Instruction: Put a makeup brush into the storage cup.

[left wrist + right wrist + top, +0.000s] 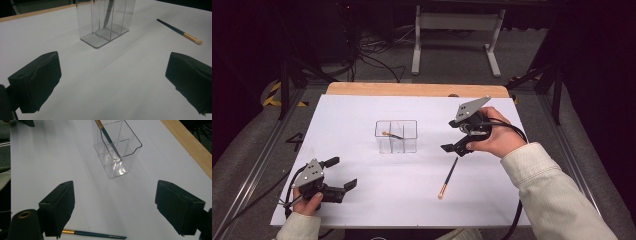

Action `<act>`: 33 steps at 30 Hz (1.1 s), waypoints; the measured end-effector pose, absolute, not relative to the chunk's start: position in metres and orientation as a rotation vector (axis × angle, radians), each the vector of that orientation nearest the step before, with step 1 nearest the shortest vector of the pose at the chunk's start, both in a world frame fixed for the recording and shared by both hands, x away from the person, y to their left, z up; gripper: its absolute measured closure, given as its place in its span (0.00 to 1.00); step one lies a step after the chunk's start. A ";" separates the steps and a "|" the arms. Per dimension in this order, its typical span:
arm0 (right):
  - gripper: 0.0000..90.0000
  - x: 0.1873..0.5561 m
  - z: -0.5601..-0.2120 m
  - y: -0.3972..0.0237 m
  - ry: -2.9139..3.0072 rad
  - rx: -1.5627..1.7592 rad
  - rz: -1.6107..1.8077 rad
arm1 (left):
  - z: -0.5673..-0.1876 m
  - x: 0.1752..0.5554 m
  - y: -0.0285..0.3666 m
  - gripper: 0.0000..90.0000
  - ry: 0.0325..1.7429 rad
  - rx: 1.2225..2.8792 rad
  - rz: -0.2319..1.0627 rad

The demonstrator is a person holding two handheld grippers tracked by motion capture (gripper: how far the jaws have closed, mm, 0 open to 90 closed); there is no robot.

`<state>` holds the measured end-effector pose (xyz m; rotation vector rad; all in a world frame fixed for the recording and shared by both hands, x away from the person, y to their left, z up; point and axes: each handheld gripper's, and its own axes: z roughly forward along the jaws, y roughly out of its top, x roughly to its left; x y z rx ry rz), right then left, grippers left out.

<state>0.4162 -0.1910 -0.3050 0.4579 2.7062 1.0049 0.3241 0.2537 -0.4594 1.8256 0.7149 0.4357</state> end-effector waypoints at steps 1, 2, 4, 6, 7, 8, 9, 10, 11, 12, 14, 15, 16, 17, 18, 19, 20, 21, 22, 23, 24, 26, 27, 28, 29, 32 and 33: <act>0.19 0.416 -0.306 -0.191 2.717 0.455 0.994 | -0.459 0.324 0.254 0.01 0.715 1.828 0.433; 0.19 0.416 -0.307 -0.190 2.724 0.445 0.983 | -0.459 0.325 0.254 0.01 0.716 1.828 0.435; 0.19 0.416 -0.309 -0.189 2.741 0.439 0.958 | -0.460 0.325 0.253 0.01 0.721 1.825 0.433; 0.19 0.416 -0.312 -0.188 2.755 0.427 0.916 | -0.460 0.325 0.253 0.01 0.719 1.827 0.436; 0.19 0.416 -0.313 -0.188 2.763 0.425 0.899 | -0.459 0.325 0.253 0.01 0.719 1.827 0.435; 0.19 0.417 -0.314 -0.187 2.767 0.432 0.889 | -0.460 0.325 0.253 0.01 0.719 1.827 0.435; 0.19 0.417 -0.315 -0.187 2.767 0.435 0.871 | -0.460 0.325 0.253 0.01 0.720 1.828 0.435; 0.19 0.418 -0.316 -0.187 2.769 0.436 0.860 | -0.460 0.325 0.253 0.01 0.720 1.828 0.436; 0.19 0.418 -0.318 -0.187 2.779 0.437 0.851 | -0.460 0.326 0.253 0.01 0.720 1.827 0.435; 0.19 0.418 -0.319 -0.186 2.785 0.434 0.845 | -0.460 0.326 0.253 0.01 0.719 1.826 0.434; 0.19 0.418 -0.321 -0.185 2.796 0.429 0.821 | -0.460 0.326 0.253 0.01 0.719 1.826 0.433; 0.19 0.418 -0.321 -0.185 2.796 0.429 0.821 | -0.460 0.326 0.253 0.01 0.719 1.826 0.433; 0.19 0.417 -0.323 -0.185 2.813 0.415 0.807 | -0.460 0.326 0.253 0.01 0.718 1.827 0.432; 0.19 0.417 -0.323 -0.185 2.813 0.415 0.807 | -0.460 0.326 0.253 0.01 0.718 1.827 0.432; 0.19 0.417 -0.325 -0.184 2.822 0.403 0.793 | -0.460 0.326 0.253 0.01 0.715 1.829 0.429; 0.19 0.417 -0.326 -0.184 2.824 0.403 0.784 | -0.460 0.326 0.252 0.01 0.719 1.825 0.427; 0.19 0.417 -0.328 -0.184 2.821 0.407 0.784 | -0.460 0.326 0.252 0.01 0.718 1.825 0.426; 0.19 0.417 -0.330 -0.184 2.823 0.410 0.784 | -0.460 0.326 0.252 0.01 0.717 1.825 0.425; 0.19 0.417 -0.331 -0.184 2.825 0.408 0.774 | -0.460 0.326 0.252 0.01 0.717 1.825 0.425; 0.19 0.417 -0.334 -0.184 2.827 0.406 0.764 | -0.459 0.326 0.252 0.01 0.711 1.825 0.428; 0.19 0.417 -0.334 -0.184 2.827 0.406 0.764 | -0.459 0.326 0.252 0.01 0.711 1.825 0.428; 0.19 0.416 -0.339 -0.185 2.833 0.415 0.756 | -0.460 0.326 0.252 0.01 0.712 1.825 0.427; 0.19 0.416 -0.340 -0.185 2.837 0.411 0.751 | -0.460 0.327 0.252 0.01 0.711 1.825 0.427; 0.19 0.416 -0.342 -0.185 2.842 0.407 0.746 | -0.460 0.327 0.252 0.01 0.711 1.825 0.427; 0.19 0.416 -0.343 -0.185 2.848 0.402 0.739 | -0.460 0.327 0.251 0.01 0.712 1.824 0.427; 0.18 0.416 -0.347 -0.186 2.842 0.415 0.713 | -0.460 0.327 0.251 0.01 0.710 1.824 0.423; 0.18 0.416 -0.349 -0.186 2.844 0.420 0.711 | -0.460 0.327 0.251 0.01 0.710 1.824 0.423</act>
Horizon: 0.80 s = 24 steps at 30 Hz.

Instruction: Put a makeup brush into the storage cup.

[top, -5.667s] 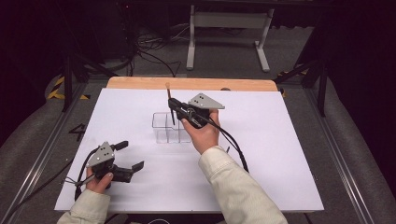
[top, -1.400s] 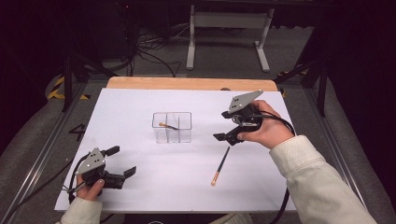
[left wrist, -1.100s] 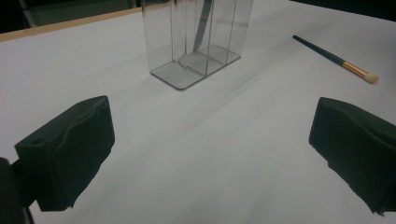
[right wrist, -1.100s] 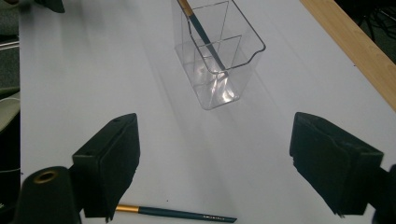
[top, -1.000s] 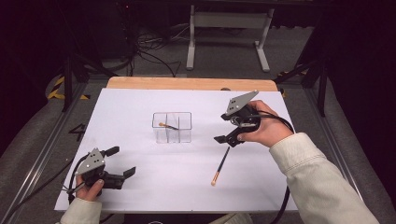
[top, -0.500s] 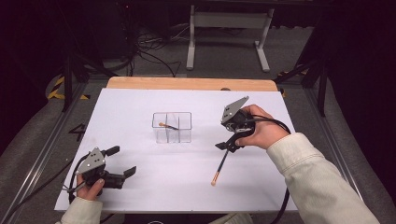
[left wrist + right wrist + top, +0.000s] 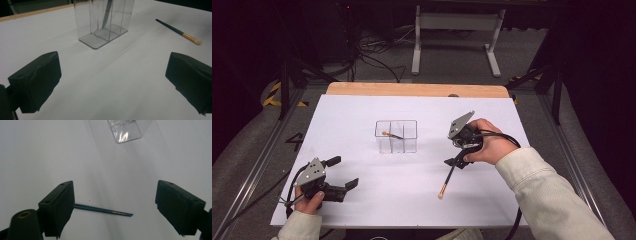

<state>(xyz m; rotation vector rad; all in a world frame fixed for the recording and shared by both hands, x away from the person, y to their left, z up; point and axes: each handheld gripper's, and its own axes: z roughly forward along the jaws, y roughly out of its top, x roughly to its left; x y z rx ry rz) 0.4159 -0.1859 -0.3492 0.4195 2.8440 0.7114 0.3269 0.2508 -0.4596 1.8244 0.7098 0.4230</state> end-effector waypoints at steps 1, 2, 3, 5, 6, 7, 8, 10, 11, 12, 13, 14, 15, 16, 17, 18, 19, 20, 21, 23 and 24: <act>0.18 0.416 -0.352 -0.186 2.852 0.412 0.708 | -0.459 0.327 0.251 0.01 0.708 1.827 0.424; 0.18 0.416 -0.354 -0.187 2.857 0.415 0.704 | -0.459 0.327 0.251 0.01 0.706 1.826 0.422; 0.18 0.416 -0.354 -0.187 2.857 0.415 0.704 | -0.459 0.327 0.251 0.01 0.706 1.826 0.422; 0.18 0.415 -0.359 -0.187 2.866 0.409 0.693 | -0.459 0.327 0.251 0.01 0.701 1.831 0.424; 0.18 0.415 -0.361 -0.187 2.870 0.405 0.687 | -0.459 0.328 0.251 0.01 0.701 1.830 0.424; 0.18 0.414 -0.362 -0.187 2.872 0.409 0.681 | -0.459 0.328 0.251 0.01 0.701 1.830 0.424; 0.18 0.414 -0.364 -0.187 2.874 0.404 0.687 | -0.459 0.328 0.250 0.01 0.700 1.831 0.424; 0.18 0.414 -0.366 -0.186 2.882 0.398 0.684 | -0.459 0.328 0.250 0.01 0.697 1.832 0.422; 0.18 0.413 -0.368 -0.186 2.884 0.394 0.683 | -0.459 0.328 0.250 0.01 0.697 1.833 0.422; 0.18 0.413 -0.369 -0.186 2.885 0.395 0.680 | -0.459 0.327 0.250 0.01 0.699 1.832 0.418; 0.18 0.413 -0.370 -0.186 2.887 0.399 0.674 | -0.459 0.327 0.249 0.01 0.699 1.829 0.419; 0.18 0.413 -0.372 -0.187 2.886 0.397 0.673 | -0.459 0.327 0.249 0.01 0.698 1.829 0.418; 0.18 0.413 -0.375 -0.187 2.892 0.396 0.668 | -0.459 0.327 0.249 0.01 0.699 1.829 0.419; 0.18 0.413 -0.376 -0.187 2.897 0.400 0.663 | -0.459 0.327 0.249 0.01 0.699 1.830 0.419; 0.18 0.413 -0.377 -0.187 2.898 0.394 0.662 | -0.459 0.327 0.249 0.01 0.699 1.830 0.419; 0.18 0.413 -0.377 -0.187 2.898 0.394 0.662 | -0.459 0.327 0.249 0.01 0.699 1.830 0.419; 0.18 0.412 -0.380 -0.187 2.905 0.399 0.665 | -0.460 0.327 0.249 0.01 0.699 1.830 0.419; 0.17 0.412 -0.381 -0.187 2.907 0.398 0.662 | -0.460 0.327 0.249 0.01 0.699 1.830 0.419; 0.17 0.412 -0.381 -0.187 2.907 0.398 0.662 | -0.460 0.327 0.249 0.01 0.698 1.830 0.418; 0.17 0.412 -0.383 -0.186 2.914 0.389 0.656 | -0.460 0.327 0.249 0.01 0.698 1.830 0.418; 0.17 0.412 -0.384 -0.186 2.918 0.388 0.652 | -0.460 0.327 0.249 0.01 0.697 1.832 0.418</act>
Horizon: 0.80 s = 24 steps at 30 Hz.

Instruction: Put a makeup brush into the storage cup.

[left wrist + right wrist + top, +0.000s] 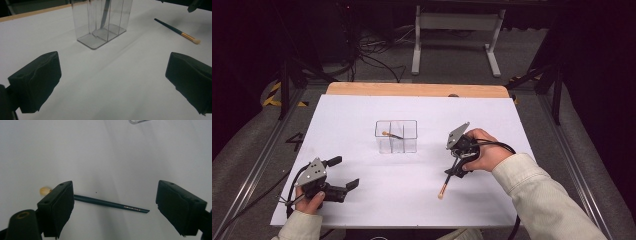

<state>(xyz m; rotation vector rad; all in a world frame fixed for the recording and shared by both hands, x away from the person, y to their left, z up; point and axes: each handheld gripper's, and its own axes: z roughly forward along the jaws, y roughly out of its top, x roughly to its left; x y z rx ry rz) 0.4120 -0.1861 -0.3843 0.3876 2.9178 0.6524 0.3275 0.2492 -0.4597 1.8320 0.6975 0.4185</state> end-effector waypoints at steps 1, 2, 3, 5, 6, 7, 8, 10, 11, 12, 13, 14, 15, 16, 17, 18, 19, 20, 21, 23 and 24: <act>0.17 0.412 -0.386 -0.186 2.917 0.391 0.650 | -0.460 0.328 0.249 0.01 0.695 1.836 0.422; 0.17 0.412 -0.387 -0.186 2.921 0.386 0.645 | -0.460 0.328 0.249 0.01 0.695 1.836 0.422; 0.17 0.412 -0.388 -0.186 2.923 0.388 0.642 | -0.460 0.327 0.249 0.01 0.694 1.837 0.419; 0.17 0.412 -0.391 -0.185 2.932 0.382 0.635 | -0.460 0.327 0.248 0.01 0.693 1.841 0.417; 0.17 0.411 -0.392 -0.185 2.936 0.381 0.629 | -0.460 0.327 0.248 0.01 0.691 1.841 0.418; 0.17 0.411 -0.392 -0.184 2.938 0.381 0.628 | -0.460 0.327 0.248 0.01 0.691 1.842 0.418; 0.17 0.411 -0.393 -0.184 2.943 0.377 0.626 | -0.460 0.327 0.248 0.01 0.693 1.841 0.417; 0.17 0.411 -0.395 -0.184 2.945 0.377 0.622 | -0.460 0.327 0.249 0.01 0.691 1.842 0.420; 0.17 0.411 -0.395 -0.184 2.951 0.372 0.606 | -0.460 0.327 0.249 0.01 0.692 1.842 0.419; 0.17 0.411 -0.396 -0.183 2.951 0.364 0.605 | -0.460 0.327 0.249 0.01 0.693 1.843 0.420; 0.17 0.411 -0.397 -0.183 2.956 0.369 0.598 | -0.460 0.327 0.248 0.01 0.696 1.841 0.417; 0.17 0.411 -0.397 -0.183 2.955 0.367 0.596 | -0.460 0.327 0.248 0.01 0.694 1.842 0.417; 0.17 0.411 -0.397 -0.183 2.959 0.363 0.590 | -0.460 0.327 0.248 0.01 0.695 1.842 0.418; 0.17 0.411 -0.398 -0.182 2.958 0.360 0.587 | -0.460 0.327 0.248 0.01 0.695 1.842 0.417; 0.17 0.411 -0.399 -0.182 2.962 0.354 0.586 | -0.460 0.327 0.248 0.01 0.695 1.842 0.417; 0.17 0.411 -0.399 -0.182 2.962 0.354 0.586 | -0.460 0.327 0.249 0.01 0.692 1.844 0.420; 0.17 0.410 -0.399 -0.181 2.966 0.361 0.579 | -0.460 0.327 0.249 0.01 0.693 1.843 0.420; 0.17 0.410 -0.400 -0.181 2.968 0.357 0.575 | -0.460 0.327 0.249 0.01 0.693 1.843 0.420; 0.17 0.410 -0.401 -0.181 2.966 0.356 0.577 | -0.460 0.327 0.249 0.01 0.693 1.843 0.420; 0.17 0.410 -0.404 -0.181 2.971 0.362 0.577 | -0.460 0.327 0.249 0.01 0.693 1.844 0.420; 0.17 0.410 -0.405 -0.181 2.976 0.357 0.569 | -0.460 0.327 0.248 0.01 0.696 1.842 0.417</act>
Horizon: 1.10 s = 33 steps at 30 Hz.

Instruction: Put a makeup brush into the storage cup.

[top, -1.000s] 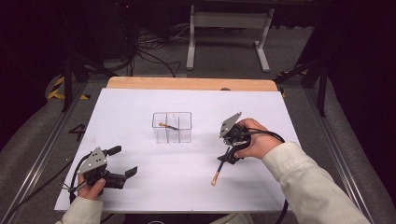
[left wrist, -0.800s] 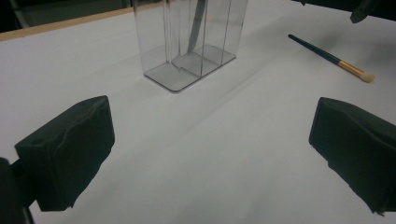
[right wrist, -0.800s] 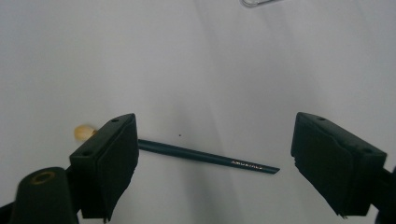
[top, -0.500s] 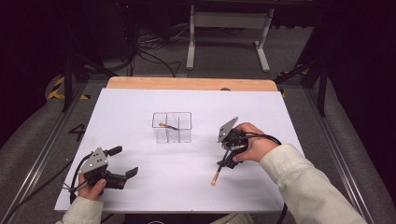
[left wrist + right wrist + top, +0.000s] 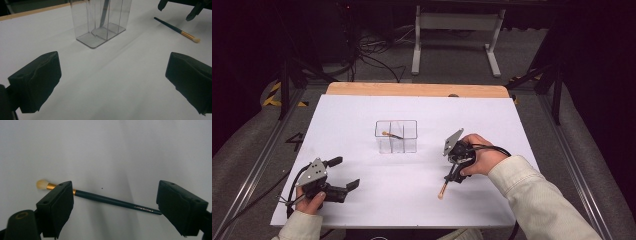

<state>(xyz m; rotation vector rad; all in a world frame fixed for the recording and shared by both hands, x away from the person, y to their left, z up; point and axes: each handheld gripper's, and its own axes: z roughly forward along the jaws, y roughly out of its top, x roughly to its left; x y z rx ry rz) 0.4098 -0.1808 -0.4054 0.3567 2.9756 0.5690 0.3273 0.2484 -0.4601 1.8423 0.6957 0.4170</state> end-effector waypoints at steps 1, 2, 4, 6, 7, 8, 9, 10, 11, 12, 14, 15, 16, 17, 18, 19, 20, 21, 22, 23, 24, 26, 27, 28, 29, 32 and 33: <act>0.17 0.410 -0.407 -0.181 2.975 0.351 0.568 | -0.460 0.327 0.248 0.01 0.696 1.843 0.416; 0.17 0.410 -0.409 -0.181 2.980 0.350 0.567 | -0.460 0.327 0.248 0.01 0.695 1.844 0.418; 0.17 0.410 -0.411 -0.180 2.983 0.342 0.574 | -0.460 0.327 0.248 0.01 0.694 1.845 0.417; 0.17 0.409 -0.414 -0.180 2.988 0.344 0.571 | -0.460 0.328 0.248 0.01 0.693 1.845 0.417; 0.17 0.409 -0.415 -0.180 2.990 0.337 0.565 | -0.460 0.328 0.248 0.01 0.694 1.845 0.417; 0.17 0.409 -0.416 -0.179 2.995 0.334 0.557 | -0.460 0.328 0.248 0.01 0.694 1.845 0.417; 0.17 0.409 -0.416 -0.179 2.996 0.331 0.554 | -0.460 0.328 0.248 0.01 0.695 1.846 0.417; 0.17 0.409 -0.417 -0.179 2.992 0.324 0.547 | -0.461 0.328 0.248 0.01 0.695 1.847 0.417; 0.17 0.409 -0.418 -0.179 2.999 0.320 0.536 | -0.461 0.328 0.248 0.01 0.695 1.849 0.419; 0.17 0.409 -0.419 -0.179 2.997 0.315 0.534 | -0.461 0.328 0.248 0.01 0.694 1.850 0.419; 0.17 0.409 -0.419 -0.179 3.000 0.313 0.530 | -0.461 0.328 0.248 0.01 0.694 1.850 0.418; 0.17 0.409 -0.420 -0.178 2.997 0.312 0.528 | -0.461 0.328 0.248 0.01 0.694 1.850 0.418; 0.17 0.409 -0.420 -0.178 3.002 0.304 0.523 | -0.461 0.328 0.248 0.01 0.698 1.847 0.415; 0.17 0.409 -0.421 -0.177 2.998 0.301 0.516 | -0.461 0.328 0.248 0.01 0.697 1.846 0.413; 0.17 0.409 -0.421 -0.176 3.003 0.296 0.513 | -0.461 0.328 0.248 0.01 0.697 1.845 0.412; 0.17 0.409 -0.422 -0.175 3.007 0.292 0.513 | -0.461 0.328 0.249 0.01 0.696 1.849 0.417; 0.17 0.408 -0.422 -0.175 3.008 0.284 0.509 | -0.461 0.328 0.248 0.01 0.694 1.850 0.415; 0.17 0.408 -0.424 -0.173 3.006 0.272 0.496 | -0.461 0.328 0.248 0.01 0.694 1.852 0.415; 0.17 0.408 -0.424 -0.173 3.006 0.272 0.496 | -0.461 0.328 0.248 0.01 0.695 1.852 0.414; 0.17 0.408 -0.425 -0.173 3.015 0.276 0.484 | -0.461 0.328 0.248 0.01 0.695 1.851 0.415; 0.17 0.408 -0.425 -0.173 3.016 0.273 0.478 | -0.461 0.328 0.248 0.01 0.696 1.851 0.417; 0.17 0.408 -0.426 -0.173 3.024 0.271 0.471 | -0.461 0.328 0.248 0.01 0.696 1.851 0.417; 0.18 0.408 -0.427 -0.173 3.030 0.268 0.470 | -0.461 0.328 0.248 0.01 0.696 1.851 0.417; 0.18 0.408 -0.427 -0.173 3.027 0.261 0.468 | -0.461 0.328 0.248 0.01 0.695 1.852 0.416; 0.18 0.408 -0.427 -0.173 3.030 0.253 0.459 | -0.461 0.328 0.248 0.01 0.695 1.852 0.414; 0.19 0.408 -0.428 -0.173 3.030 0.249 0.446 | -0.461 0.328 0.248 0.01 0.695 1.851 0.415; 0.19 0.408 -0.428 -0.173 3.030 0.249 0.446 | -0.461 0.328 0.248 0.01 0.695 1.851 0.415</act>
